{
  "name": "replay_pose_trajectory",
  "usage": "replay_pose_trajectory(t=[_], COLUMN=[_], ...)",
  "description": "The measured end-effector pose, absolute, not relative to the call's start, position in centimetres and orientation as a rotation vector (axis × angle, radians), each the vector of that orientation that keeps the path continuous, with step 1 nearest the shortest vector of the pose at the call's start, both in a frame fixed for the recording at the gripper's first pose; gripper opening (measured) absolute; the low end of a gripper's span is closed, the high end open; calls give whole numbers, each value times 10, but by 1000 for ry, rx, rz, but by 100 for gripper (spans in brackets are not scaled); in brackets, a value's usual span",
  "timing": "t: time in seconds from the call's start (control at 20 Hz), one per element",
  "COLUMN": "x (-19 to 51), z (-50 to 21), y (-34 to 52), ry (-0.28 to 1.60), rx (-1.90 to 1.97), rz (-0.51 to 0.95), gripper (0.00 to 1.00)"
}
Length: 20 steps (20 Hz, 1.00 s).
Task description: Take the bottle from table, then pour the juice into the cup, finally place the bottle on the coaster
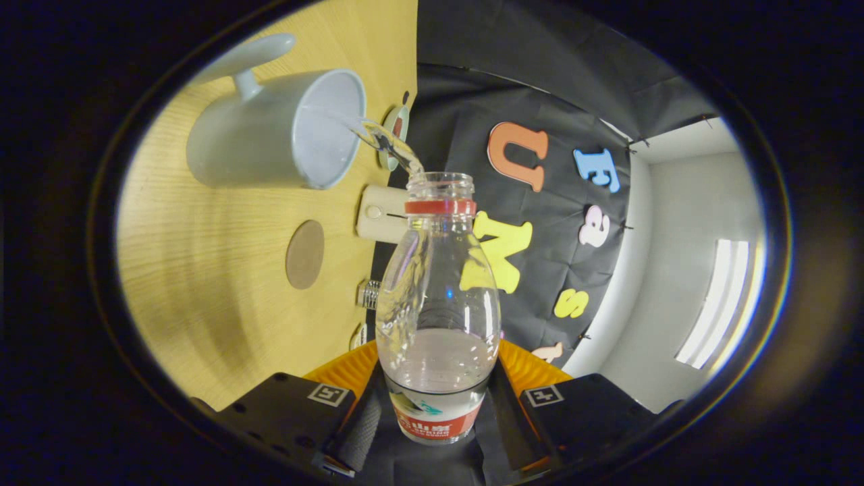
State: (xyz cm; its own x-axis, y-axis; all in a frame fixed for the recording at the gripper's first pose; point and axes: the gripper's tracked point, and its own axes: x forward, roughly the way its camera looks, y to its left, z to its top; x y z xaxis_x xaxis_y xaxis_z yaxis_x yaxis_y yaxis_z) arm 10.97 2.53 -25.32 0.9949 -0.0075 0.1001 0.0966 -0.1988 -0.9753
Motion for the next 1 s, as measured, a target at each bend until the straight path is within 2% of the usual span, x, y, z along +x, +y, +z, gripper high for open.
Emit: replay_pose_trajectory(t=[1.0], x=[105], z=[-255], y=[25], ry=[-51], rx=[-1806], rz=[-98], gripper=[80])
